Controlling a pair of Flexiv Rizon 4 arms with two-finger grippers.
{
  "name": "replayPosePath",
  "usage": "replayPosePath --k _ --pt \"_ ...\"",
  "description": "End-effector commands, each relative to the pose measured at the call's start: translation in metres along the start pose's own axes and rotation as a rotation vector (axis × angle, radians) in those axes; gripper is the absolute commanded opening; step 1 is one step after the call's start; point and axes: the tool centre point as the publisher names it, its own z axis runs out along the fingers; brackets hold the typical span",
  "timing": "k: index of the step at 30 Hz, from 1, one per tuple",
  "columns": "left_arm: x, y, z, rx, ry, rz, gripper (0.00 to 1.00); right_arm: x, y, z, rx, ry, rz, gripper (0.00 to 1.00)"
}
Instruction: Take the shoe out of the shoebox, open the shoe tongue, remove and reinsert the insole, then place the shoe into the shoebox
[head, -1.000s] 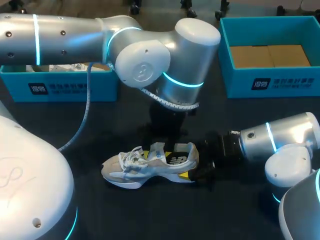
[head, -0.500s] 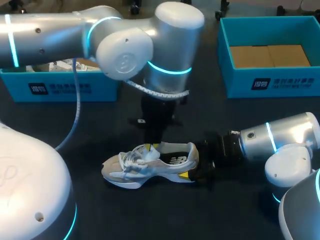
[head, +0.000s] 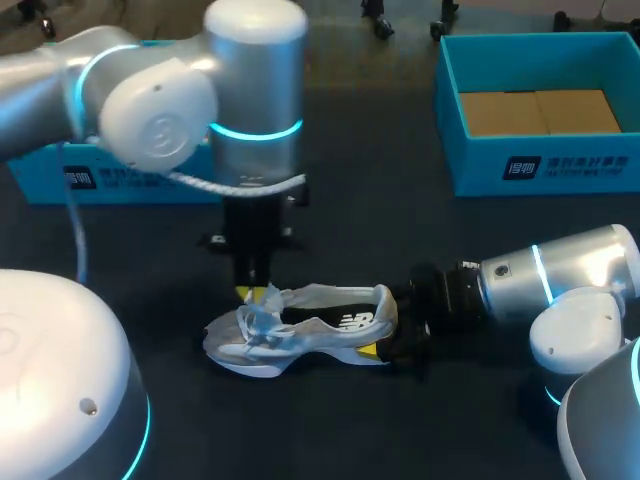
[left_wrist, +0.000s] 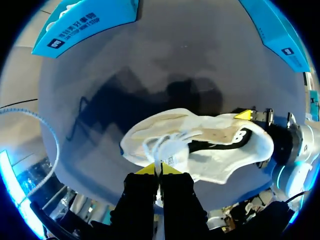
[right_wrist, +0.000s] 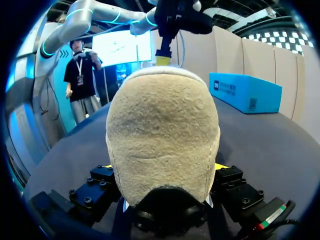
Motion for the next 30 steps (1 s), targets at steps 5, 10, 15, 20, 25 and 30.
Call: replayPosePath --k 5,10,15,20,25,30 --pt "-0.030 -0.002 0.028 -0.004 0.225 0.024 0.00 0.000 0.001 0.000 0.005 -0.001 0.001 0.00" --pt "-0.030 -0.010 0.049 -0.027 0.205 0.022 0.00 0.000 0.001 0.000 0.005 -0.001 0.001 0.00" --pt "-0.030 -0.014 0.059 -0.028 0.182 0.012 0.00 0.000 0.001 0.000 0.005 -0.001 0.001 0.00" --pt "-0.034 -0.015 0.061 -0.010 0.168 0.016 0.20 0.000 0.001 0.000 0.005 -0.001 0.001 0.00" --pt "-0.044 -0.010 0.049 0.023 0.182 0.038 0.77 0.000 0.001 0.000 0.005 -0.001 0.001 0.00" --pt "-0.048 -0.005 0.025 0.067 0.218 0.039 0.91 0.000 0.001 0.000 0.005 -0.001 0.001 0.00"
